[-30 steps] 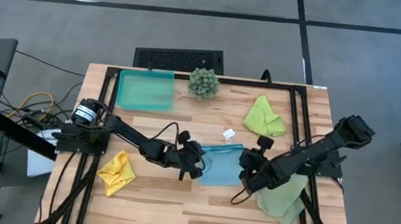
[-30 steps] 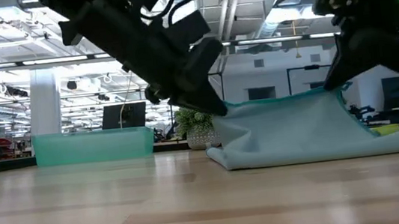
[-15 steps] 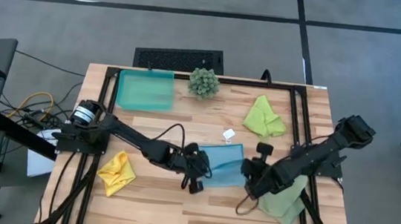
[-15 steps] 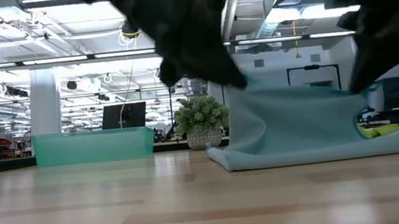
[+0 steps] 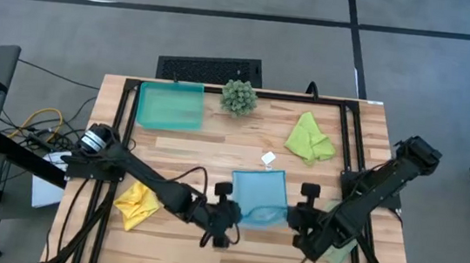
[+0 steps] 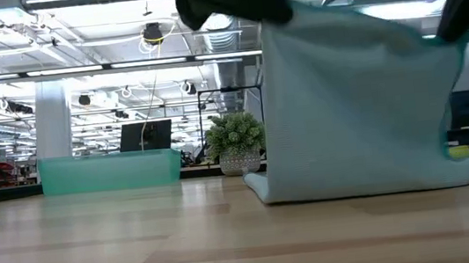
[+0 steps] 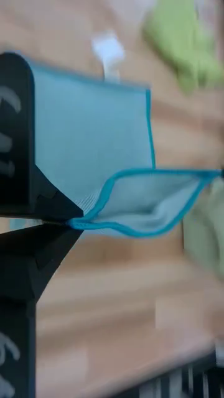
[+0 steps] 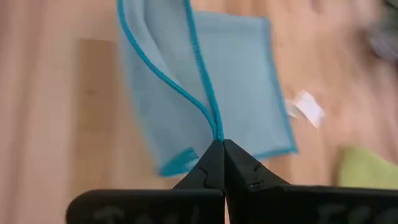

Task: Fold microfiber towels
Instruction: Fold the blue microfiber cloth

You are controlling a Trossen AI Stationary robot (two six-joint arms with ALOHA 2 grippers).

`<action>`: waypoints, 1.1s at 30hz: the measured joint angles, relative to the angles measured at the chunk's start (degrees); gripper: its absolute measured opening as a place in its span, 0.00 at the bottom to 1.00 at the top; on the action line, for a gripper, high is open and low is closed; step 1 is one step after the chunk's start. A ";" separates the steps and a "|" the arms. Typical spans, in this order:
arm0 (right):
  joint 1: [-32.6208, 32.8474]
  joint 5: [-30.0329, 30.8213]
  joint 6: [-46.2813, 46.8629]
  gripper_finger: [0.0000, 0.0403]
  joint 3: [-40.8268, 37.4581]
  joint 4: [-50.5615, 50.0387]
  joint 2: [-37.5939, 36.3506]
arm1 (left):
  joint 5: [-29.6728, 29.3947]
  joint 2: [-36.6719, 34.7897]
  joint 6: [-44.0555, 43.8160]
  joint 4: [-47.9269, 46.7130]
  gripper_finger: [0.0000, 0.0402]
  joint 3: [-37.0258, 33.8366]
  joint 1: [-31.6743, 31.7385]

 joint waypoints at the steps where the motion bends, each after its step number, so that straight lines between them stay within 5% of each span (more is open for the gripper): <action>1: -0.89 0.92 2.28 0.03 0.00 -1.57 0.05 | -1.37 0.04 -0.47 -0.70 0.02 0.00 0.56; 6: -5.71 6.46 9.01 0.02 -1.30 -6.86 1.08 | -4.12 1.23 -5.82 -6.21 0.02 -0.04 3.97; 13: -11.97 10.32 5.86 0.03 -9.24 2.52 1.28 | -6.17 7.27 -7.85 -9.68 0.02 -0.09 7.82; 33: -16.86 8.86 1.28 0.03 -14.27 9.84 1.25 | -7.60 8.52 -9.60 -15.75 0.02 2.93 9.35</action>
